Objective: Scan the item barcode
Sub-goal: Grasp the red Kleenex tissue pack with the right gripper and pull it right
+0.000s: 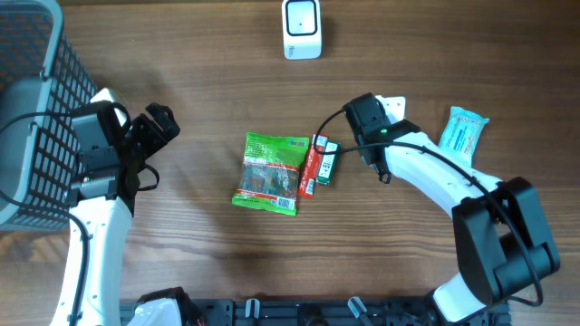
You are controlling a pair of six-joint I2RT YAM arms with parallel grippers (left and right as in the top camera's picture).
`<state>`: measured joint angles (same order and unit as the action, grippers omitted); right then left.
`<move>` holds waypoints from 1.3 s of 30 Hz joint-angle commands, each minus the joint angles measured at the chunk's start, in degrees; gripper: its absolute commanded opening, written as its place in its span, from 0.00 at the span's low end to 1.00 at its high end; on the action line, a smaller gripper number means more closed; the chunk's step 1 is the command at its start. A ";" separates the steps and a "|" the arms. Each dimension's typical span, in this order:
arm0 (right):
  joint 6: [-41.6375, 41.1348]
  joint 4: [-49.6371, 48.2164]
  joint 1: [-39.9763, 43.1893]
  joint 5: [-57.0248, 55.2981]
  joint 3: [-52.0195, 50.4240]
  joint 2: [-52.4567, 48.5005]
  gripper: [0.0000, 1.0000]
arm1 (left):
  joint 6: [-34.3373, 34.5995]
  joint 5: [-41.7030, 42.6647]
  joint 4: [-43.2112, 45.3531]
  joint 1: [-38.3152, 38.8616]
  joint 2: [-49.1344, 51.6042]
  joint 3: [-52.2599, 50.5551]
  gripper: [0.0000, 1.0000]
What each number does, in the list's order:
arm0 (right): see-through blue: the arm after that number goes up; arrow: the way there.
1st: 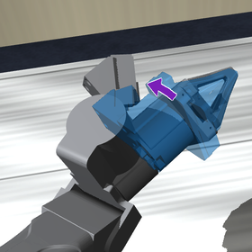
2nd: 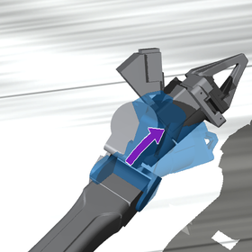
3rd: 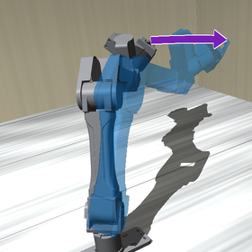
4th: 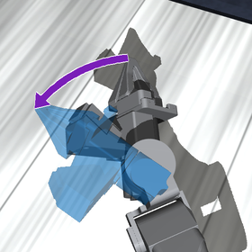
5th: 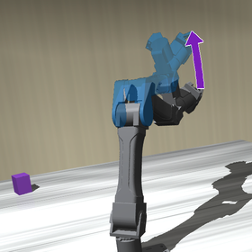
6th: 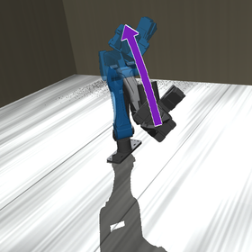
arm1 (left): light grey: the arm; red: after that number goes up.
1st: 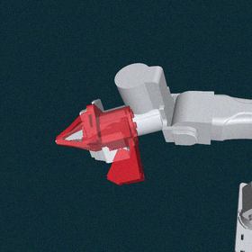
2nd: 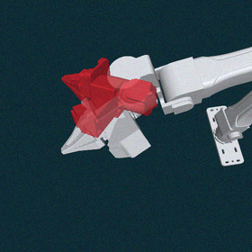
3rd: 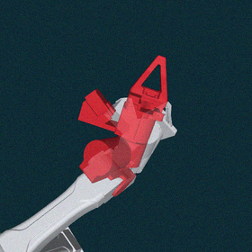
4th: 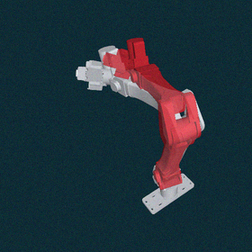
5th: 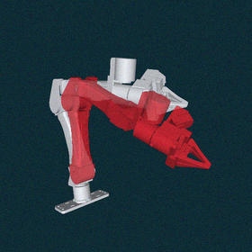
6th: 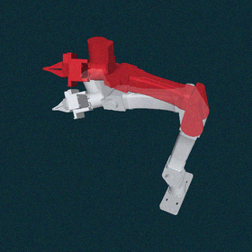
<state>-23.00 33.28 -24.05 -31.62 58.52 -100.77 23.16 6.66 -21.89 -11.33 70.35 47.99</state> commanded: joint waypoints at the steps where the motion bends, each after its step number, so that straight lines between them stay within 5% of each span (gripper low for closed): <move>1: 4.70 -2.21 0.09 10.95 0.11 -0.92 0.32 | -0.90 -0.79 0.17 -0.20 0.28 0.44 1.00; 5: 5.18 -3.72 0.09 18.21 0.11 -0.92 0.46 | -0.90 -0.76 0.17 -0.20 0.28 0.44 1.00; 18: 8.70 -3.65 2.43 28.04 2.05 3.04 0.53 | -0.90 -0.76 0.17 -0.20 0.28 0.44 1.00; 22: 14.69 -3.26 6.80 38.40 2.34 5.44 0.69 | -0.90 -0.76 0.15 -0.20 0.28 0.44 1.00; 29: 15.37 -1.07 11.13 39.06 1.86 5.31 0.64 | -0.90 -0.76 0.17 -0.20 0.28 0.44 1.00; 39: 15.58 0.48 22.93 55.30 1.66 4.72 0.56 | -0.90 -0.76 0.17 -0.20 0.28 0.44 1.00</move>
<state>-8.25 33.30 -3.53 16.69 59.72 -96.25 23.16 6.66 -21.87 -11.33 70.35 47.99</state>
